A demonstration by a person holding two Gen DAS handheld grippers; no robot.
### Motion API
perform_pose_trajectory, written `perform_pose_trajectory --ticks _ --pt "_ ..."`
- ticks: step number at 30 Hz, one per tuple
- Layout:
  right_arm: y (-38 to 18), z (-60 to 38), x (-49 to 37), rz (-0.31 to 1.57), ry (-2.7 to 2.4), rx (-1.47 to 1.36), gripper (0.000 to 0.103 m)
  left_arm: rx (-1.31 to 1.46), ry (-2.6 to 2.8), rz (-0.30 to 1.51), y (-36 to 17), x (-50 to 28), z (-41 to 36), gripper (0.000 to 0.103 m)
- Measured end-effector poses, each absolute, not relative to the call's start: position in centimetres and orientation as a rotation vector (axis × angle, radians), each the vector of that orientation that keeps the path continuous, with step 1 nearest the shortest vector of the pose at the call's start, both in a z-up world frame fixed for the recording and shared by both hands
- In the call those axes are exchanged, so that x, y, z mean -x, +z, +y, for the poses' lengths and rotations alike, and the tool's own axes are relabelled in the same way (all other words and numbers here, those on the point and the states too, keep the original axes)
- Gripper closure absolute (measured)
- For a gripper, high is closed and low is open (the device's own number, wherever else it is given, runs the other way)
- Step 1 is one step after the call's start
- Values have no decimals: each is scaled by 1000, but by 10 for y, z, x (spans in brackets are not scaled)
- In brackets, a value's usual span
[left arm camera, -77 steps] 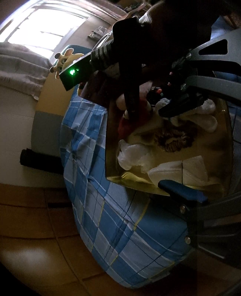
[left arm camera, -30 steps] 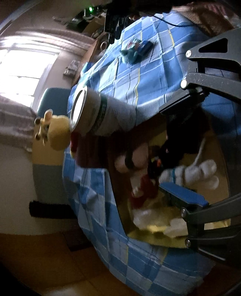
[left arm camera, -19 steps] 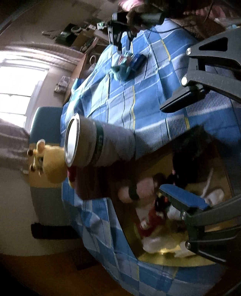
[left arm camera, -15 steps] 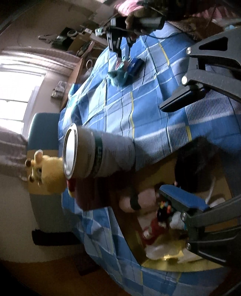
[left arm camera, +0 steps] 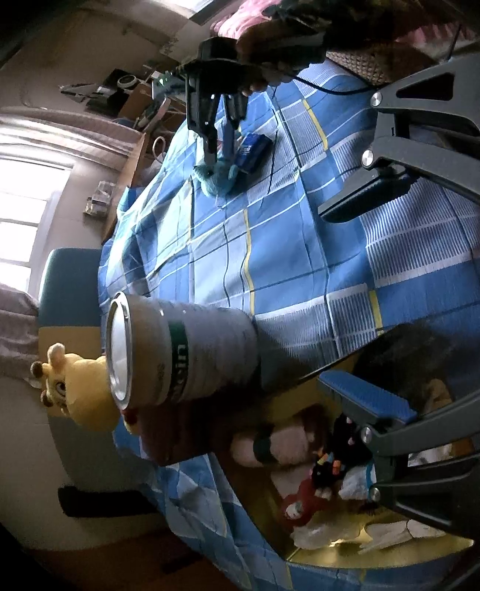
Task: Organize soft objects
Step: 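Grasp the blue Tempo tissue pack with the left tool while the right tool returns to the pile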
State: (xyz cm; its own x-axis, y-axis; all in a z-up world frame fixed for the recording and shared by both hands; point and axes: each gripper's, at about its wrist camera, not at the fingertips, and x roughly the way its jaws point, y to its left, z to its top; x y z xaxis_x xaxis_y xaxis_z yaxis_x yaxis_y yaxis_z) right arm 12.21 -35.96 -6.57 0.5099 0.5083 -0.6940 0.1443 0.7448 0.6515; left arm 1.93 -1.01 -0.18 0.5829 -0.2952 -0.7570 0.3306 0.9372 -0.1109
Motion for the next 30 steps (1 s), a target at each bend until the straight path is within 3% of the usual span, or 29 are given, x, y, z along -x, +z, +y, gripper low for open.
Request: perform_pose_trajectory --ticks 12,17,20,30 --pt "-73 -388 -121 1062 -187 -557 64 -45 -400 923 -16 -22 -30 20" --pt "-87 -381 -129 1141 -97 -596 61 -49 -411 932 -18 -22 -36 20" --pt "-96 -365 -132 1192 232 -777 61 -49 -413 933 -18 -22 -37 20" --pt "-72 -371 -122 1053 184 -732 61 -104 -429 932 -22 -44 -68 20"
